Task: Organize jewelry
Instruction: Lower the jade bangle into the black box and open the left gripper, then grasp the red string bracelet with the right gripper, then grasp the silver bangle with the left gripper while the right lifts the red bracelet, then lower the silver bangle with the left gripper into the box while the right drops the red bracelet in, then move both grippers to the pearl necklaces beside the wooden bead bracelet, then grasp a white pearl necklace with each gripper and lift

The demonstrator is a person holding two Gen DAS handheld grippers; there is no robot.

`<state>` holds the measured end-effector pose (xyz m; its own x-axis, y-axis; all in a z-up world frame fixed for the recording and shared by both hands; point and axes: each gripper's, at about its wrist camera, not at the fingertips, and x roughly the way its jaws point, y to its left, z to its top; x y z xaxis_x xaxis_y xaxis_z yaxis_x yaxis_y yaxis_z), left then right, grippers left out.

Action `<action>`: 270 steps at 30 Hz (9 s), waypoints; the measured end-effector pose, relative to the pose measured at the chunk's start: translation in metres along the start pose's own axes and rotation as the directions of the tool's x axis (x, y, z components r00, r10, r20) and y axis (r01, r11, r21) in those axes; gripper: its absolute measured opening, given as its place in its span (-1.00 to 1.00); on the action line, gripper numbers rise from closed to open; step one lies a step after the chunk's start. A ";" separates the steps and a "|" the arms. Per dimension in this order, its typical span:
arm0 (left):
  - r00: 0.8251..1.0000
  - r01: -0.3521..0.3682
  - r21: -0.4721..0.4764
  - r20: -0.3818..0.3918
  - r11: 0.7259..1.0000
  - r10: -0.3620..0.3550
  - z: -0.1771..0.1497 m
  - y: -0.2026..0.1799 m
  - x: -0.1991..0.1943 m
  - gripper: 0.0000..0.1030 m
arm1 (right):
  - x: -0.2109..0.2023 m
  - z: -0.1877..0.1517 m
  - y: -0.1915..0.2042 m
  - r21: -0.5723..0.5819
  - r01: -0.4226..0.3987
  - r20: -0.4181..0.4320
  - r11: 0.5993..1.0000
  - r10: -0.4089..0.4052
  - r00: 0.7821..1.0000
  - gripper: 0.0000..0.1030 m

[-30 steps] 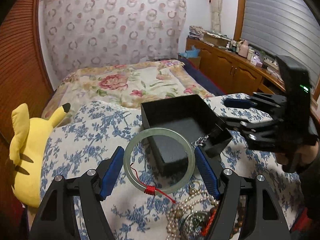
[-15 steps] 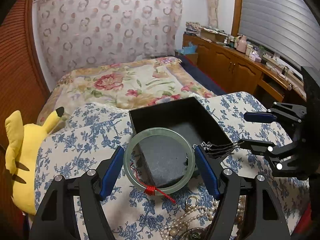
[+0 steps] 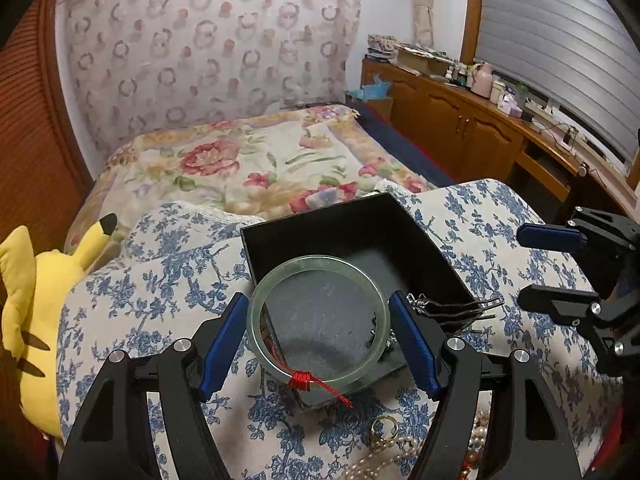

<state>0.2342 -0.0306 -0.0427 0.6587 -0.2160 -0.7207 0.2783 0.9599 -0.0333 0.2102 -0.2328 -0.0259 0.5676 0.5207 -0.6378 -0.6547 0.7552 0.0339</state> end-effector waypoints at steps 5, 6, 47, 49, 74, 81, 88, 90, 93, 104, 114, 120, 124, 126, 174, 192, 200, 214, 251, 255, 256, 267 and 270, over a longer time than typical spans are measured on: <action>1.000 -0.002 -0.008 -0.001 1.000 0.002 0.000 0.004 -0.001 0.34 | 0.025 -0.003 0.000 -0.008 -0.010 -0.054 1.000 0.010 0.998 0.03; 1.000 -0.002 -0.012 0.003 1.000 0.002 0.000 0.005 -0.002 0.34 | 0.031 -0.005 -0.001 -0.010 -0.008 -0.066 1.000 0.007 0.998 0.02; 1.000 0.016 -0.057 -0.022 0.998 -0.017 -0.118 0.006 -0.074 0.49 | -0.026 -0.053 0.060 0.013 -0.001 -0.023 1.000 0.001 1.000 -0.31; 1.000 0.014 -0.063 -0.021 0.998 -0.015 -0.123 0.008 -0.078 0.49 | -0.019 -0.056 0.070 0.002 -0.022 -0.044 1.000 0.022 0.999 -0.42; 0.997 0.059 -0.096 -0.040 0.994 -0.063 -0.150 -0.001 -0.080 0.27 | 0.005 -0.065 0.100 -0.056 -0.062 -0.090 0.996 0.057 0.994 -0.95; 0.994 0.086 -0.102 -0.053 0.991 -0.091 -0.148 -0.007 -0.072 -0.02 | -0.004 -0.063 0.095 -0.054 -0.046 -0.065 0.997 0.043 0.997 -0.95; 0.992 0.105 -0.101 -0.053 0.989 -0.111 -0.144 -0.014 -0.068 -0.47 | -0.023 -0.063 0.085 -0.031 -0.027 -0.030 0.999 0.026 0.999 -0.94; 0.993 0.099 -0.095 -0.057 0.991 -0.105 -0.143 -0.016 -0.066 -0.52 | -0.026 -0.063 0.084 -0.029 -0.024 -0.027 0.999 0.023 0.999 -0.94; 0.994 0.079 -0.084 -0.067 0.993 -0.085 -0.140 -0.019 -0.061 -0.59 | -0.026 -0.064 0.084 -0.028 -0.024 -0.026 0.999 0.023 0.999 -0.94; 0.999 0.038 -0.077 -0.006 0.996 -0.038 -0.136 -0.014 -0.077 -0.95 | -0.034 -0.061 0.086 -0.034 -0.013 -0.004 0.999 0.013 1.000 -0.94; 0.997 0.023 -0.076 0.070 0.997 -0.017 -0.115 -0.010 -0.101 -0.94 | -0.047 -0.050 0.079 -0.025 0.009 0.036 1.000 -0.008 0.999 -0.94; 0.996 0.016 -0.065 0.090 0.998 -0.010 -0.098 -0.010 -0.102 -0.94 | -0.053 -0.038 0.072 -0.023 0.019 0.070 1.000 -0.017 0.997 -0.94; 0.995 0.018 -0.062 0.101 0.998 -0.012 -0.087 -0.011 -0.098 -0.94 | -0.057 -0.025 0.060 -0.019 0.028 0.097 0.999 -0.026 0.995 -0.94; 0.994 0.020 -0.061 0.106 0.998 -0.013 -0.080 -0.010 -0.095 -0.94 | -0.058 -0.019 0.053 -0.013 0.034 0.110 0.999 -0.032 0.993 -0.94; 0.998 0.018 -0.091 0.061 0.996 -0.013 -0.038 0.017 -0.046 -0.90 | 0.031 0.037 0.006 0.011 0.010 0.041 1.000 -0.011 0.999 -0.43; 0.997 0.025 -0.055 -0.070 0.998 -0.029 -0.118 0.010 -0.059 -0.69 | -0.014 -0.043 0.048 0.006 0.011 -0.050 1.000 -0.011 0.999 -0.43; 0.991 0.002 -0.069 -0.133 0.998 -0.012 -0.126 0.016 -0.057 -0.54 | -0.012 -0.070 0.050 0.028 -0.018 -0.140 0.999 0.022 0.990 -0.43; 0.987 -0.005 -0.101 -0.162 0.995 -0.012 -0.130 0.017 -0.058 -0.15 | 0.002 -0.083 0.050 -0.007 -0.018 -0.243 1.000 0.016 0.970 -0.43; 0.985 0.041 -0.084 -0.164 0.996 -0.054 -0.114 0.008 -0.036 -0.76 | -0.017 -0.080 0.035 0.028 0.028 -0.177 0.999 -0.022 0.984 -0.84; 0.986 0.057 -0.077 -0.150 0.995 -0.068 -0.112 0.006 -0.039 -0.92 | -0.019 -0.080 0.036 0.032 0.027 -0.171 0.999 -0.022 0.985 -0.84; 0.988 0.055 -0.078 -0.141 0.995 -0.066 -0.111 0.006 -0.043 -0.92 | -0.020 -0.079 0.036 0.034 0.027 -0.165 0.999 -0.021 0.986 -0.84; 0.997 0.082 -0.092 0.011 0.992 -0.081 -0.087 0.002 -0.094 -0.92 | -0.051 -0.059 0.049 0.015 0.020 -0.068 1.000 -0.019 0.998 -0.84; 0.995 0.088 -0.075 0.054 0.993 -0.085 -0.077 -0.003 -0.109 -0.92 | -0.060 -0.049 0.053 -0.002 0.023 -0.037 1.000 -0.023 0.999 -0.84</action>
<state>0.1082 0.0040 -0.0173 0.6699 -0.3058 -0.6765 0.2823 0.9477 -0.1488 0.1170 -0.2437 -0.0241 0.5634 0.4879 -0.6667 -0.6424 0.7662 0.0178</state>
